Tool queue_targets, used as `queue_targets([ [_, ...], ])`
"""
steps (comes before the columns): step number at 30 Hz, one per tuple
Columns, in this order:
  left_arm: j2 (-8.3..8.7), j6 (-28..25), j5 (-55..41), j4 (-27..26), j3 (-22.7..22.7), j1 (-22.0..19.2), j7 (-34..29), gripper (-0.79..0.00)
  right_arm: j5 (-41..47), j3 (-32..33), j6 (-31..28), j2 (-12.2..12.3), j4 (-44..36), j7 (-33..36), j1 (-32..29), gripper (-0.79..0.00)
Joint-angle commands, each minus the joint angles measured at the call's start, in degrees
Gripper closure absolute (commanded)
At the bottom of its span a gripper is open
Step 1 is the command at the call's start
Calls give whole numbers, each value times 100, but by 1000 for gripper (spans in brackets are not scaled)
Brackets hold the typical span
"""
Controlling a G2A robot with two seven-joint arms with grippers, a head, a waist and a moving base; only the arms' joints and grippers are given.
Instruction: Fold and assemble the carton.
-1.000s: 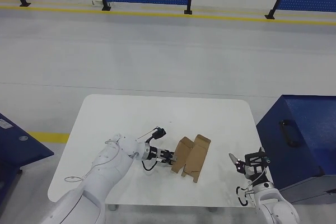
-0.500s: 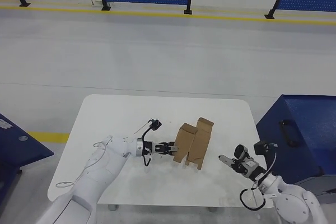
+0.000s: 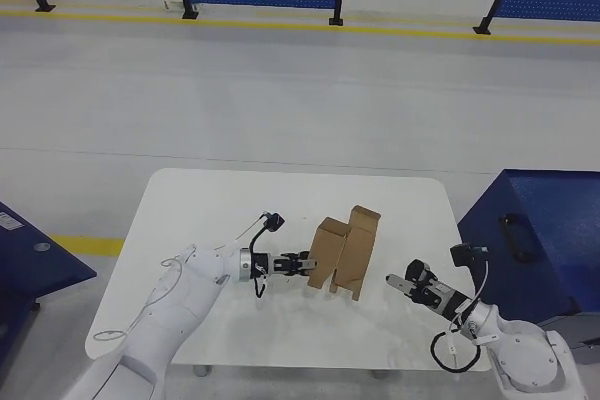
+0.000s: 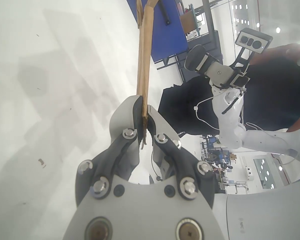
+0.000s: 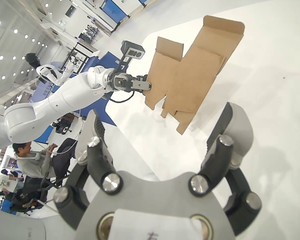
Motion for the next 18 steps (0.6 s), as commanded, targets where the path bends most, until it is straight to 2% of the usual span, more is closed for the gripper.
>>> queue_targets([
  [1,72,110,-428,-156,-162,113,-213,0,179,-136,400,-30,80,-323,58,-785],
  [4,239,244,-850,-519,-373,279,-348,0,1207,-316,1126,-58,444,-72,410,-785],
  [7,532,561,-1322,-1231,-648,586,-665,0,1826,-542,1809,-61,960,470,900,-785],
  [9,683,789,-1537,-1598,-799,743,-893,0,1969,-726,2059,-73,1190,611,1137,-785],
  [10,798,1000,-1671,-1919,-889,885,-1104,0,2041,-929,2115,-87,1289,771,1273,-785],
  [14,1067,1350,-1828,-2601,-1118,1236,-1454,0,2678,-1316,2217,-137,1372,1151,1501,-785],
  [18,1257,1476,-1885,-2978,-1259,1471,-1580,0,3090,-1450,2174,-153,1300,1337,1629,-785],
])
